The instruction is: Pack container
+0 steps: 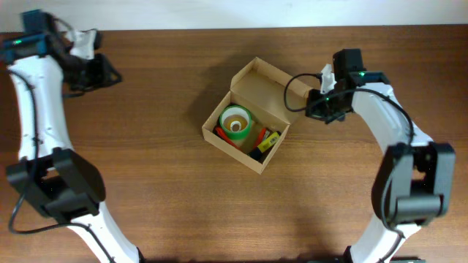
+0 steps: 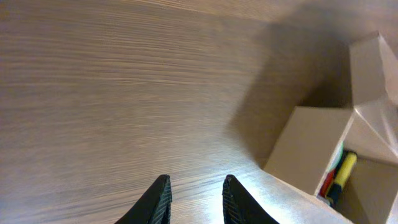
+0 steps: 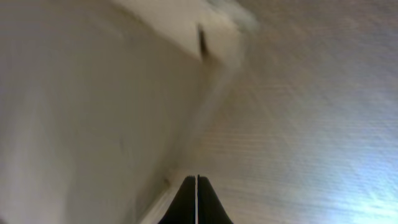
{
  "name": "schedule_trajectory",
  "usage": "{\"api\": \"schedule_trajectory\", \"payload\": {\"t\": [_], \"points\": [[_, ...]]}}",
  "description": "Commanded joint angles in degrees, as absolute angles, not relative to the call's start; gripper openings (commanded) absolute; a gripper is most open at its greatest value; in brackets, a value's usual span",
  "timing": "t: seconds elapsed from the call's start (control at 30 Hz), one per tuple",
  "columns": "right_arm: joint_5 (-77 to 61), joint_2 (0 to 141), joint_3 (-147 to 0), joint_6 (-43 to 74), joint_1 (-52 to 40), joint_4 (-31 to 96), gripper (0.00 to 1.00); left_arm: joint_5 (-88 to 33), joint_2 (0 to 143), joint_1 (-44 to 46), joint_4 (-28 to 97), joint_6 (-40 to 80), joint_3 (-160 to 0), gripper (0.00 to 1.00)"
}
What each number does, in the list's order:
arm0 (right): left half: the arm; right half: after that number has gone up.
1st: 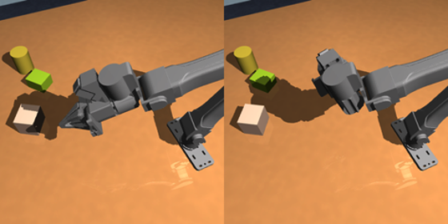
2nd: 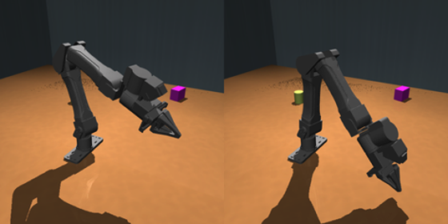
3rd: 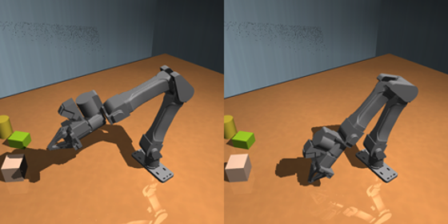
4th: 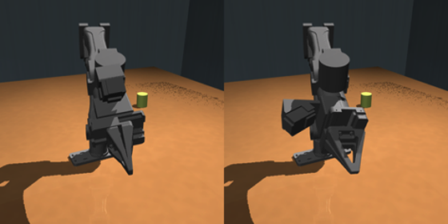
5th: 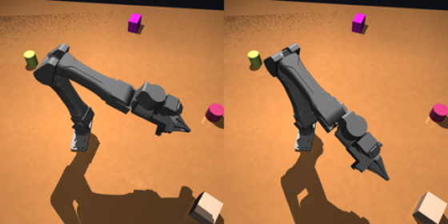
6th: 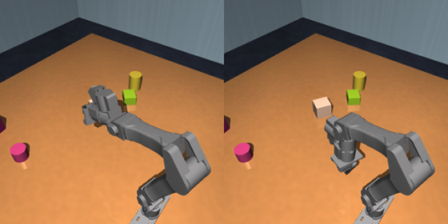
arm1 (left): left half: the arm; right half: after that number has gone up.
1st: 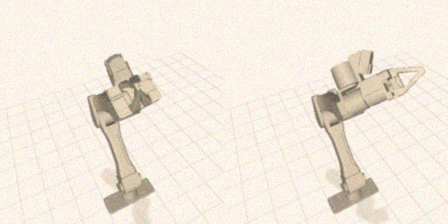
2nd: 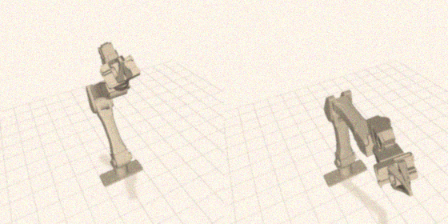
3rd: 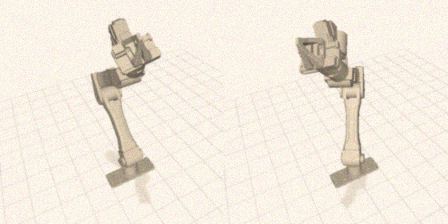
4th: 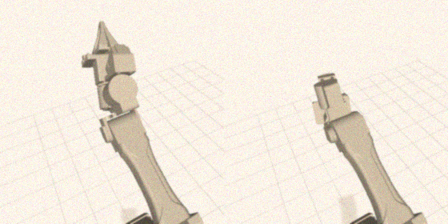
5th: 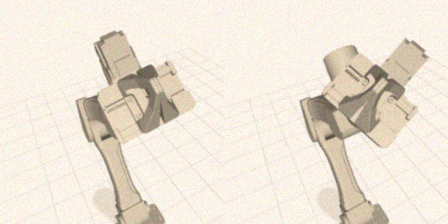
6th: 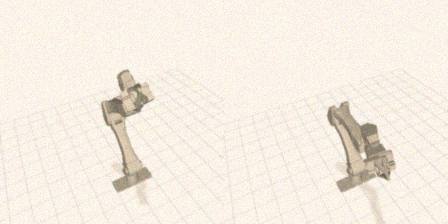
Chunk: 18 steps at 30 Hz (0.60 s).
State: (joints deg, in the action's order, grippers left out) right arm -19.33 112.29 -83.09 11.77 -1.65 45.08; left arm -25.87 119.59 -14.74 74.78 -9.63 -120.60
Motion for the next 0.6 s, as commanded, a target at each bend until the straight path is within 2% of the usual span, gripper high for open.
{"api": "schedule_trajectory", "payload": {"t": [0.0, 0.1, 0.23, 0.57], "points": [[-29.50, 115.37, -82.94, 14.33, -1.93, 40.25, 0.04, -22.68, 119.24, -11.44, 75.22, -11.51, -120.36, 0.27], [-37.52, 117.10, -82.94, 15.31, -2.66, 31.88, 0.04, -21.08, 119.24, -9.21, 75.24, -11.51, -120.36, 0.33], [-37.93, 117.27, -83.22, 17.50, -3.79, 25.17, 0.04, -17.39, 119.24, -6.96, 75.24, -11.51, -120.36, 0.41], [-44.38, 117.27, -83.57, 18.28, -4.08, 20.60, 0.04, -17.41, 122.04, -6.28, 74.61, -12.10, -120.36, 0.40]]}}
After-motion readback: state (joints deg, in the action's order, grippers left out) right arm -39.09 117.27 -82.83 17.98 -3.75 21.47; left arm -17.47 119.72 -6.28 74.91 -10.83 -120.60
